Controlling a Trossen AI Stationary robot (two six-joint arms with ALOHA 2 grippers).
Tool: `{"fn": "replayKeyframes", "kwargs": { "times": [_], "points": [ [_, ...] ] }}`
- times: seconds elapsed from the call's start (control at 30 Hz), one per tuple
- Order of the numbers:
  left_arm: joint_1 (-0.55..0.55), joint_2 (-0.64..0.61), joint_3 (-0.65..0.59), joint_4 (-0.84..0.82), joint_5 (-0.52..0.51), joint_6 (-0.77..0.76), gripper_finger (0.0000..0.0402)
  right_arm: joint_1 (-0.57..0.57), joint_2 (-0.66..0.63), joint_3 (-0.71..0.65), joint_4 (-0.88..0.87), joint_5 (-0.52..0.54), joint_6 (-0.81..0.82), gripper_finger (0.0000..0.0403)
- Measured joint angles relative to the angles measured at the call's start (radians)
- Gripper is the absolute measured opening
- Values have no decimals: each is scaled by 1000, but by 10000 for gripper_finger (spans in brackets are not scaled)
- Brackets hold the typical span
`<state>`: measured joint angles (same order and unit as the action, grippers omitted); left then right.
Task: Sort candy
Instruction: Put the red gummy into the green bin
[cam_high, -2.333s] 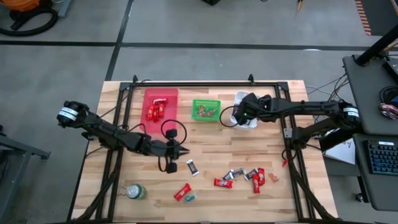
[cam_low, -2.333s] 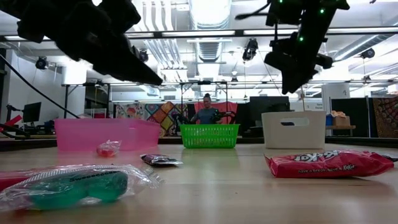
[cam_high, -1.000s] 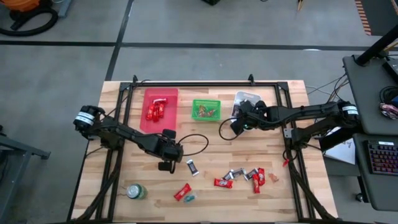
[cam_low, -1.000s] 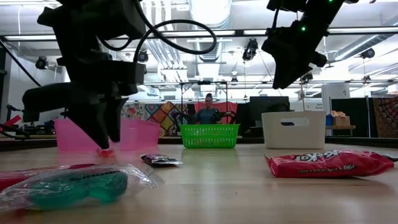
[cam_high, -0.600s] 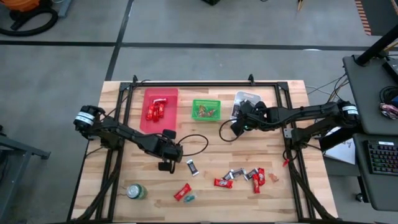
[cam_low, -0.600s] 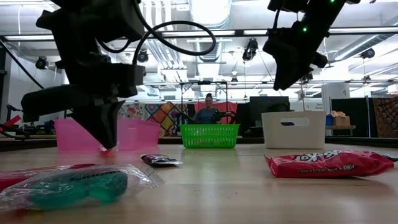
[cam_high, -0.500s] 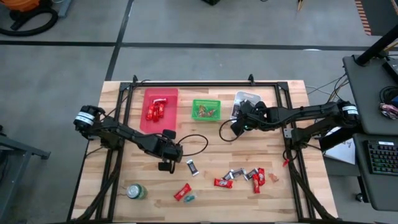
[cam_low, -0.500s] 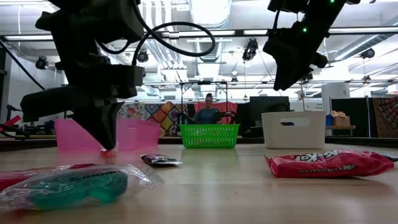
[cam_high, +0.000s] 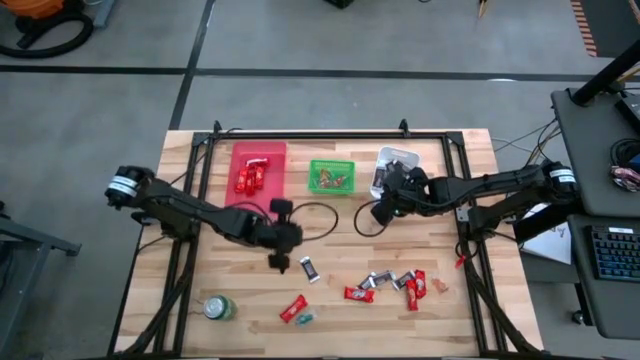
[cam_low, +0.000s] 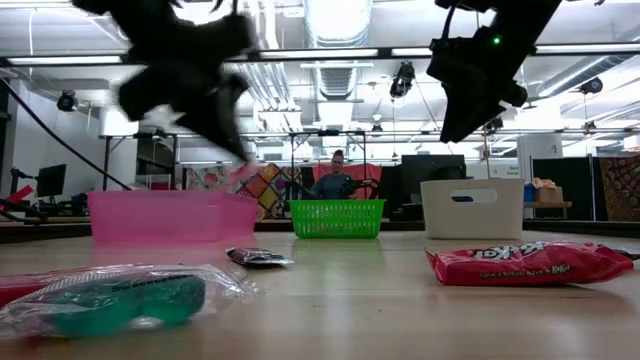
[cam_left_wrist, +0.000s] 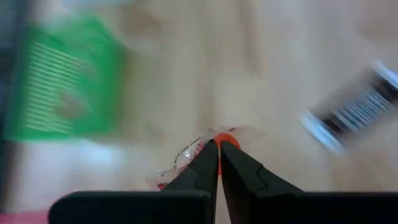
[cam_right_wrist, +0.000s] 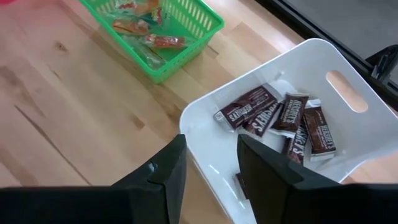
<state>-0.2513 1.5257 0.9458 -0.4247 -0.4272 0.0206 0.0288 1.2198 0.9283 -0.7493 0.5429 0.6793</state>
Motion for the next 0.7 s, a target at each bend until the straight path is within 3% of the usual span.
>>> {"fn": "replayKeyframes", "kwargs": {
  "times": [0.1,0.37,0.5,0.7],
  "points": [
    [53,-4,38,99,-101,76,0,7,0,0,1,0,0,135],
    [303,88,88,424,-105,239,0,17,0,0,6,1,10,128],
    [401,167,142,435,-83,177,0,22,0,0,8,-1,13,134],
    [439,280,272,322,-80,112,0,21,0,0,9,0,16,139]
  ]
}}
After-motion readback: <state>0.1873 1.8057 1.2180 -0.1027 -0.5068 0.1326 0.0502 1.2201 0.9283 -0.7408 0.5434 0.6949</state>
